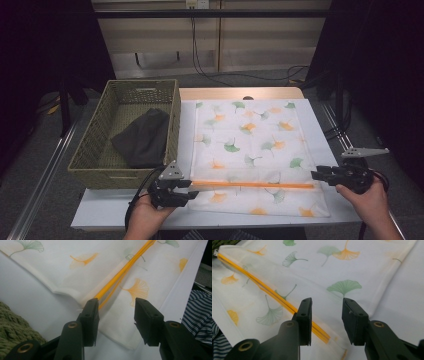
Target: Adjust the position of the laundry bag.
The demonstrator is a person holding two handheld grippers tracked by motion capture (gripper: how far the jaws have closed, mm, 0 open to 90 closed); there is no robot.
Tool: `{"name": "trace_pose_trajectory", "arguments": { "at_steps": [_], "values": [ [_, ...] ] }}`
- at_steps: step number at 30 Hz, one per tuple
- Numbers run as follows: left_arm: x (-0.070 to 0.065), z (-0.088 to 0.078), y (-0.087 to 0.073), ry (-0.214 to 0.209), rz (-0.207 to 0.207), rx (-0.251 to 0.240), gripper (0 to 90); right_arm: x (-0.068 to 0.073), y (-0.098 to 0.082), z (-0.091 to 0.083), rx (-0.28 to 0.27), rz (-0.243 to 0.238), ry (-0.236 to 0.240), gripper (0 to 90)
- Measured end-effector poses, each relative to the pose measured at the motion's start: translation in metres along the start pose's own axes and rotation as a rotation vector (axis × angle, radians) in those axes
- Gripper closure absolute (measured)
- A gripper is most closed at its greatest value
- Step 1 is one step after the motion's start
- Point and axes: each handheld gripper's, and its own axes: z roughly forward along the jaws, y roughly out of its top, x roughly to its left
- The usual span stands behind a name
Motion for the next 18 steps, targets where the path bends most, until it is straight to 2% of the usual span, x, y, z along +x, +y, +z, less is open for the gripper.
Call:
{"name": "trace_pose_trajectory", "arguments": {
  "at_steps": [2, 5, 8, 12, 18],
  "values": [
    [-0.001, 0.0, 0.002, -0.021, 0.004, -0.014, 53.8, 0.004, 0.004, 0.001, 0.006, -0.021, 0.007, 62.3],
    [-0.003, 0.0, 0.007, -0.037, 0.018, -0.004, 53.4, 0.009, 0.011, 0.002, 0.022, -0.044, 0.012, 63.0],
    [-0.005, 0.002, 0.013, -0.07, 0.03, -0.008, 52.5, 0.014, 0.019, 0.004, 0.026, -0.072, 0.032, 63.4],
    [-0.006, 0.004, 0.018, -0.082, 0.042, -0.002, 52.4, 0.021, 0.027, 0.008, 0.04, -0.104, 0.043, 64.2],
    [-0.007, 0.005, 0.021, -0.098, 0.035, -0.014, 51.3, 0.03, 0.037, 0.016, 0.06, -0.143, 0.057, 64.4]
  ]
}}
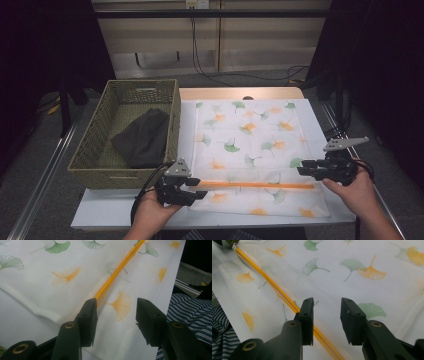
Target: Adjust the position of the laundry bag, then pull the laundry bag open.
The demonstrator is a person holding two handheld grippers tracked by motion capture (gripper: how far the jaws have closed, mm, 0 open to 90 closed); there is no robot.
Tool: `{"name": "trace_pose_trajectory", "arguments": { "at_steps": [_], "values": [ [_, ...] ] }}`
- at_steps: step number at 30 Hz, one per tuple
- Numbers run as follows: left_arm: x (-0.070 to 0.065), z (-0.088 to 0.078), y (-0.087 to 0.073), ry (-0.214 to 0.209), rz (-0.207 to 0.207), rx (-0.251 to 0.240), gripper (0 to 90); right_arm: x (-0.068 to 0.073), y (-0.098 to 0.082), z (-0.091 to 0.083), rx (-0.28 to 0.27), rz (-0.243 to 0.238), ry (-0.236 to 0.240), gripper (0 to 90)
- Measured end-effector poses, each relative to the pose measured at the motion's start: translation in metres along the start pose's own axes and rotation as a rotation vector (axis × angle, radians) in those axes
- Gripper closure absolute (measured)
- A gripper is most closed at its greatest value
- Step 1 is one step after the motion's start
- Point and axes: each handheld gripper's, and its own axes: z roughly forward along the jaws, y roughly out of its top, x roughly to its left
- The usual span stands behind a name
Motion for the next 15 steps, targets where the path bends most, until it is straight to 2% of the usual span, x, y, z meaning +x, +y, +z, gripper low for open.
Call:
{"name": "trace_pose_trajectory", "arguments": {
  "at_steps": [8, 10, 11, 12, 13, 15],
  "values": [
    [0.0, 0.0, 0.0, -0.003, -0.003, 0.0, 49.5, 0.01, 0.012, 0.011, 0.012, -0.038, 0.021, 64.2],
    [0.0, 0.0, 0.001, 0.004, 0.007, 0.013, 49.6, 0.011, 0.014, 0.013, 0.016, -0.045, 0.031, 64.3],
    [0.0, 0.001, 0.001, -0.004, 0.003, 0.002, 49.5, 0.012, 0.015, 0.015, 0.019, -0.049, 0.044, 64.3],
    [-0.001, 0.001, 0.002, 0.005, 0.01, 0.017, 49.3, 0.013, 0.016, 0.016, 0.022, -0.053, 0.045, 64.2],
    [-0.001, 0.003, 0.002, -0.007, 0.004, 0.001, 49.2, 0.014, 0.018, 0.018, 0.023, -0.056, 0.045, 64.0],
    [-0.002, 0.003, 0.003, -0.008, 0.009, 0.002, 48.9, 0.016, 0.02, 0.022, 0.021, -0.065, 0.06, 62.9]
  ]
}}
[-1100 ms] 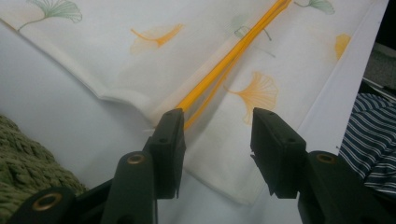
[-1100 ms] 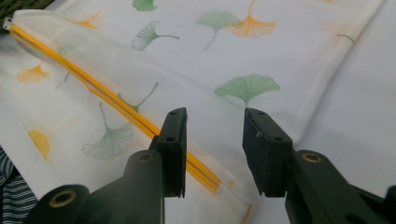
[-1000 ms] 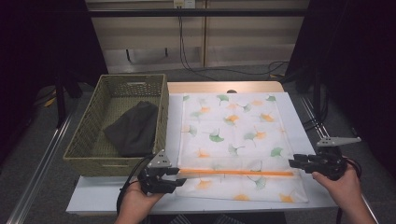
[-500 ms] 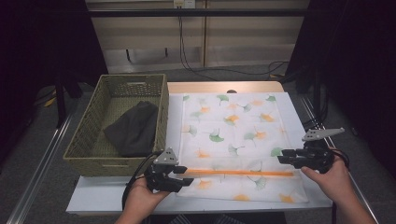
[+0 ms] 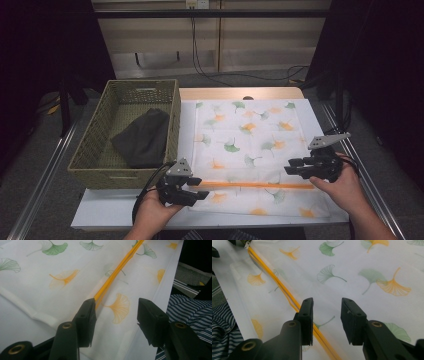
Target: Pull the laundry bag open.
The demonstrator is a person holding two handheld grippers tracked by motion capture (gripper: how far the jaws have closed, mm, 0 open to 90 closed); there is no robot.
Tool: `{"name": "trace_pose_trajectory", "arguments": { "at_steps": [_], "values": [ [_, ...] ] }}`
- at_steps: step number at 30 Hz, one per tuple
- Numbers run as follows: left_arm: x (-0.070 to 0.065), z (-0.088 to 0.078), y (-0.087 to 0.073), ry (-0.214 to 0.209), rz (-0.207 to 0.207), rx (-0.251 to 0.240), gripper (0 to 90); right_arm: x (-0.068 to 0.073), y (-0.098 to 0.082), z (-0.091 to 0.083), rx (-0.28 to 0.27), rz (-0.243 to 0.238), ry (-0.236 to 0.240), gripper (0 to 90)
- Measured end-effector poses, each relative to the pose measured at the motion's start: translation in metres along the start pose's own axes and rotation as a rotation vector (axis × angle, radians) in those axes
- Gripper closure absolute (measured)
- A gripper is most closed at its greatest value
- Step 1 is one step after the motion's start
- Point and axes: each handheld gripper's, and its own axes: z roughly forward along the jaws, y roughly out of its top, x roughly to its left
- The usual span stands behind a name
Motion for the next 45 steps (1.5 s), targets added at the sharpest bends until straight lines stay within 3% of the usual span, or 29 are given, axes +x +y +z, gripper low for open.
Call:
{"name": "trace_pose_trajectory", "arguments": {
  "at_steps": [11, 23, 31, 36, 45],
  "values": [
    [-0.001, 0.005, 0.0, -0.021, 0.0, -0.006, 48.0, 0.007, 0.011, 0.034, 0.053, -0.042, 0.046, 57.8],
    [0.0, 0.004, -0.001, -0.035, -0.022, -0.014, 47.8, 0.017, 0.008, 0.07, 0.121, -0.067, 0.081, 57.1],
    [0.004, 0.004, -0.003, -0.05, -0.032, -0.033, 47.5, 0.019, 0.007, 0.087, 0.162, -0.089, 0.048, 51.0],
    [0.004, 0.002, -0.003, -0.04, -0.035, -0.02, 47.1, 0.02, 0.005, 0.094, 0.182, -0.091, 0.04, 47.3],
    [0.005, 0.002, -0.004, -0.044, -0.042, -0.024, 46.8, 0.03, 0.005, 0.099, 0.201, -0.153, 0.003, 37.8]
  ]
}}
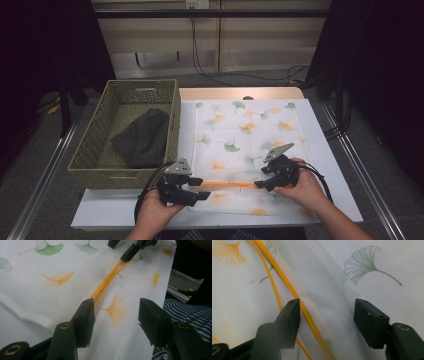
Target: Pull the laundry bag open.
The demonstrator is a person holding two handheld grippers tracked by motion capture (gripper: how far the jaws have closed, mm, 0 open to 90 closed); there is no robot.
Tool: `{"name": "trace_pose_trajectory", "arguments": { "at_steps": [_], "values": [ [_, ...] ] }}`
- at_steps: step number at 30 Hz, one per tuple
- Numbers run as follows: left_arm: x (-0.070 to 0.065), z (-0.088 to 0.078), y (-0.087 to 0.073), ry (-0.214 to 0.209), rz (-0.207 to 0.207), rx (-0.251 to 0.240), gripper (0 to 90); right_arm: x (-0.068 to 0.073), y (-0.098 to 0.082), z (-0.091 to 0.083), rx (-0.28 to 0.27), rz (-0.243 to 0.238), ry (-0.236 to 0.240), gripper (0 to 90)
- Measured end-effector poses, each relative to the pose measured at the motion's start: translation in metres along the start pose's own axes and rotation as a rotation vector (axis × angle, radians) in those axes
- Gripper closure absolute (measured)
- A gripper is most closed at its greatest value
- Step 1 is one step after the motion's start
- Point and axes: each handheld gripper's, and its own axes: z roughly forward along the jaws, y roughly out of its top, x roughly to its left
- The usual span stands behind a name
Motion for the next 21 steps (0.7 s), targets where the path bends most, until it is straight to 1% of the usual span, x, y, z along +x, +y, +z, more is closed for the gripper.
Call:
{"name": "trace_pose_trajectory", "arguments": {
  "at_steps": [1, 2, 3, 5, 6, 7, 8, 9, 11, 12, 14, 15, 16, 17, 18, 19, 21],
  "values": [
    [0.0, 0.0, 0.0, 0.0, 0.003, 0.002, 46.8, 0.0, 0.0, 0.001, -0.001, -0.013, 0.0, 37.4],
    [0.001, 0.001, 0.0, -0.006, 0.003, -0.001, 46.8, 0.002, 0.0, 0.0, 0.008, -0.005, -0.008, 37.7],
    [0.001, 0.001, 0.0, -0.013, 0.002, -0.004, 46.8, 0.002, 0.001, 0.001, 0.008, -0.015, -0.014, 38.5],
    [0.002, 0.001, 0.0, -0.014, 0.0, -0.005, 46.7, 0.003, 0.001, 0.001, 0.009, -0.011, -0.021, 40.9],
    [0.002, 0.001, 0.0, -0.013, -0.001, -0.005, 46.7, 0.001, 0.002, 0.002, 0.002, -0.033, -0.029, 42.6],
    [0.002, 0.001, -0.001, -0.019, -0.003, -0.011, 46.6, 0.001, 0.002, 0.001, 0.012, -0.011, -0.031, 45.0],
    [0.002, 0.001, -0.001, -0.018, -0.003, -0.006, 46.4, 0.0, 0.002, 0.001, 0.007, -0.011, -0.03, 47.7],
    [0.002, 0.001, -0.001, -0.012, -0.005, 0.003, 46.4, 0.0, 0.002, 0.0, 0.01, -0.001, -0.034, 50.7],
    [0.002, 0.002, -0.001, -0.016, -0.004, 0.004, 46.3, -0.003, 0.002, 0.0, 0.005, -0.005, -0.039, 56.0],
    [0.001, 0.002, -0.001, -0.016, -0.002, 0.005, 46.2, -0.003, 0.003, -0.001, 0.011, 0.007, -0.044, 58.9],
    [0.001, 0.003, -0.001, -0.02, -0.001, -0.001, 46.0, -0.006, 0.003, -0.001, 0.007, 0.005, -0.043, 63.2],
    [0.001, 0.002, 0.0, -0.013, 0.005, 0.009, 46.0, -0.007, 0.003, 0.0, 0.0, -0.002, -0.042, 64.6],
    [0.001, 0.002, 0.0, -0.016, 0.005, 0.005, 45.9, -0.007, 0.004, 0.0, 0.007, 0.01, -0.052, 66.2],
    [0.001, 0.002, 0.0, -0.018, 0.001, 0.002, 45.9, -0.007, 0.004, 0.0, 0.003, 0.01, -0.053, 66.8],
    [0.001, 0.002, -0.001, -0.017, 0.002, 0.003, 45.9, -0.007, 0.005, 0.001, -0.001, 0.007, -0.047, 66.8],
    [0.001, 0.002, -0.001, -0.017, 0.002, 0.002, 45.6, -0.007, 0.006, 0.001, 0.005, 0.014, -0.047, 66.4],
    [0.001, 0.002, -0.001, -0.016, 0.006, 0.004, 45.0, -0.007, 0.007, 0.002, 0.008, 0.008, -0.054, 66.7]
  ]
}}
